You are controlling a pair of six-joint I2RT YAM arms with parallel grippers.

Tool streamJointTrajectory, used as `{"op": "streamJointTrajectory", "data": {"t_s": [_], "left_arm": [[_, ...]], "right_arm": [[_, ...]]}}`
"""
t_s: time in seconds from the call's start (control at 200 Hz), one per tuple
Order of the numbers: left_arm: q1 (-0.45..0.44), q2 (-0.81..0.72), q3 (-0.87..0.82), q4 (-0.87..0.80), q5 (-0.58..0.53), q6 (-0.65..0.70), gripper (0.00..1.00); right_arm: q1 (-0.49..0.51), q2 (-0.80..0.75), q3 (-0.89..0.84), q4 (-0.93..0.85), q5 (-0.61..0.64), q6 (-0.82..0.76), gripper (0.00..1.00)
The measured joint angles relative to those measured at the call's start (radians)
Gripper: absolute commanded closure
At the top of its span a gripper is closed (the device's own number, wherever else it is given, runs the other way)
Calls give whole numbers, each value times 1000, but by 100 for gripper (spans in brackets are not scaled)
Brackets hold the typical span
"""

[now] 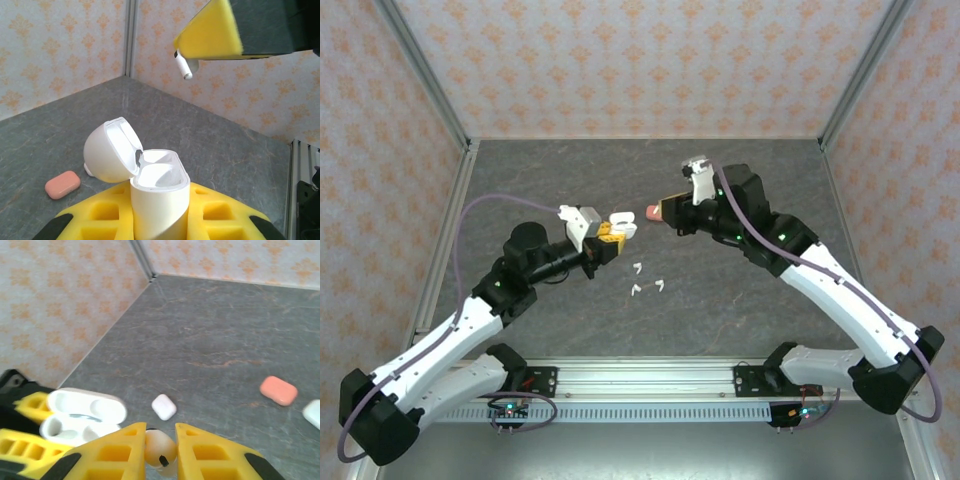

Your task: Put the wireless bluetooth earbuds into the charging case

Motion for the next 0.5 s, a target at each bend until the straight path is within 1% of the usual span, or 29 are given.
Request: {"op": "streamJointTrajectory", "data": {"t_s": [0.2,0.38,0.5], "left_arm": [[0,27,20,21,18,-1,100],[0,39,23,38,28,-3,100],[0,43,27,42,31,-3,100]], "right_arm": [[72,0,0,63,11,-22,81],[95,2,2,95,18,-31,81],[101,33,17,107,21,-31,81]]}}
